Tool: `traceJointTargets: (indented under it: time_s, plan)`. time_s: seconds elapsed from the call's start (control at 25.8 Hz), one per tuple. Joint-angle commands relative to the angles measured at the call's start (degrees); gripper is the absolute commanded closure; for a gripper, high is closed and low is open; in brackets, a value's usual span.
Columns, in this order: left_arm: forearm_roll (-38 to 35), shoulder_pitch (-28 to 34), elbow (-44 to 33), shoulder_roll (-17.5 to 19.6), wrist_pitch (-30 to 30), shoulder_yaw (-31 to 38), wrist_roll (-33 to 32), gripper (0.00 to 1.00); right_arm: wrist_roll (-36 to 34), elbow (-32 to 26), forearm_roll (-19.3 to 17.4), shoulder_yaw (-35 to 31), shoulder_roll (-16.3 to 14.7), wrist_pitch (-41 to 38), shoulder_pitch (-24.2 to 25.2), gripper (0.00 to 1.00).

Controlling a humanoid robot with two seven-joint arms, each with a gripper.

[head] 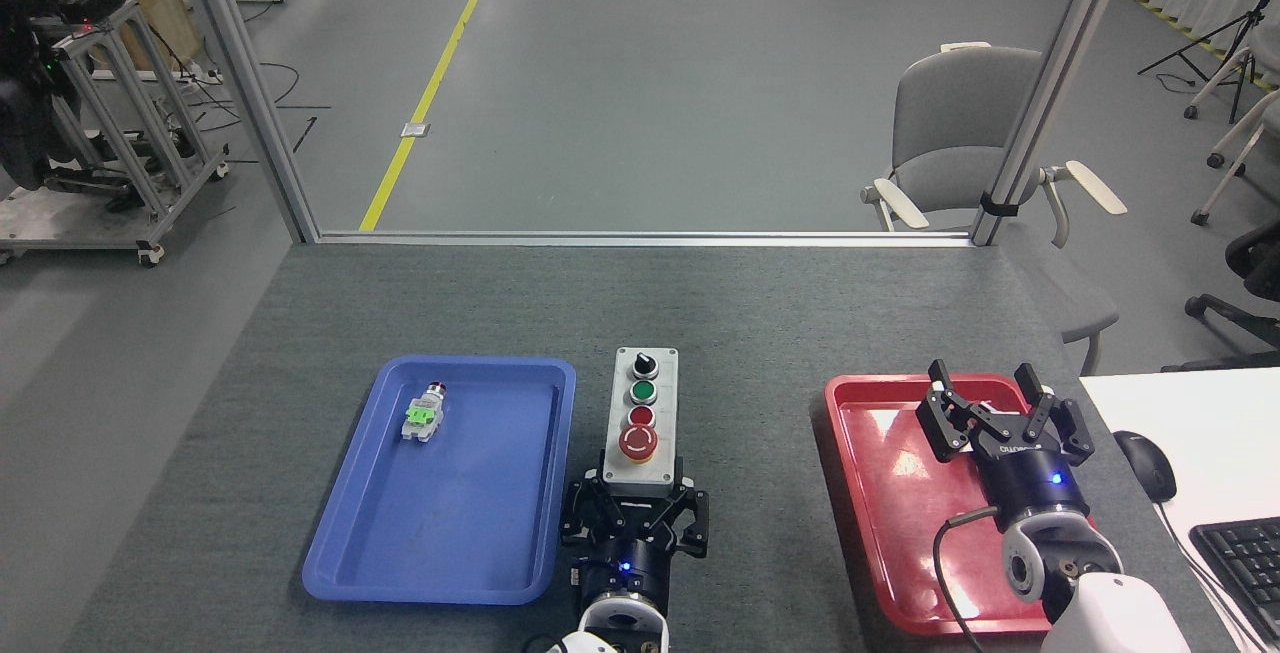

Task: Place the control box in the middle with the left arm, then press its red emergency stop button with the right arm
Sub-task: 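Lift the control box with the left gripper and carry it toward the table middle, then set the control box down between the trays and open the left gripper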

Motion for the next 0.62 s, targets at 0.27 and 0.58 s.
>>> traceJointTargets:
  time_s: [0.27, 0.58]
  plan:
    - [7.78, 0.00, 3.90, 0.00, 1.69, -4.51, 2.04, 1.00, -0.20, -0.09, -0.09, -0.09, -0.31, 0.00, -0.01, 0.01]
    - [8.93, 0.00, 5.39, 0.00, 1.69, -6.09, 3.18, 1.00, -0.28, 0.00, 0.00, 0.00, -0.22, -0.17, 0.08, 0.01]
